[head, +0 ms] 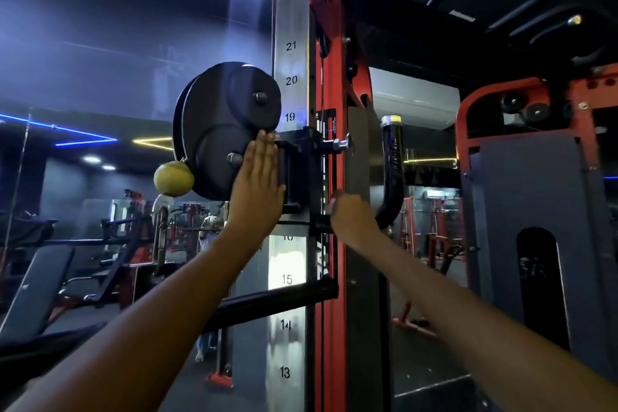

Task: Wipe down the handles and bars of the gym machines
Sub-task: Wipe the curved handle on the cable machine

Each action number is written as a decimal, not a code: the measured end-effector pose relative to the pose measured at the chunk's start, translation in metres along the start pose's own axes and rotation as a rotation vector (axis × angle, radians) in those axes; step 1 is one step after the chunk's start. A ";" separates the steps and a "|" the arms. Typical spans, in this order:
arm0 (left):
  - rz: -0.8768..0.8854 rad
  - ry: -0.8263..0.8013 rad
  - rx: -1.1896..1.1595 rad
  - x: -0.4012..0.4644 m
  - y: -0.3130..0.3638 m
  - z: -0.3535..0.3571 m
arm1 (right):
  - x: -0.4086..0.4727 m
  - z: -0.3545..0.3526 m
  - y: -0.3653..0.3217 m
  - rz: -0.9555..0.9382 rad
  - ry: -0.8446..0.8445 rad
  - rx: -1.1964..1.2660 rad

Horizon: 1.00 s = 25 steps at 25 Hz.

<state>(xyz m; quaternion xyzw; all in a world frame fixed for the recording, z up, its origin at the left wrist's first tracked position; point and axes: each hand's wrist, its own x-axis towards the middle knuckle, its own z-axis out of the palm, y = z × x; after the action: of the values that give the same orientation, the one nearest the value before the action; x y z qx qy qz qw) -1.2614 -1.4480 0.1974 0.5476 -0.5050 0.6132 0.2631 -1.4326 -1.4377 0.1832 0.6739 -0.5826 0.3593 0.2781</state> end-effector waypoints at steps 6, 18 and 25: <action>0.033 0.072 -0.006 -0.005 -0.005 0.006 | -0.017 0.015 0.007 -0.310 -0.063 -0.230; 0.051 0.121 -0.145 -0.013 -0.010 0.017 | -0.013 0.039 0.008 -0.465 0.153 -0.439; 0.002 0.148 -0.231 -0.017 -0.009 0.024 | -0.067 -0.005 0.076 -0.588 0.325 -0.507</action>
<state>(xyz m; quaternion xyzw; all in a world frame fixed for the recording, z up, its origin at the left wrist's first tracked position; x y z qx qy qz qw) -1.2398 -1.4627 0.1821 0.4665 -0.5521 0.5899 0.3600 -1.5128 -1.4072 0.1280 0.6561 -0.3839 0.2114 0.6144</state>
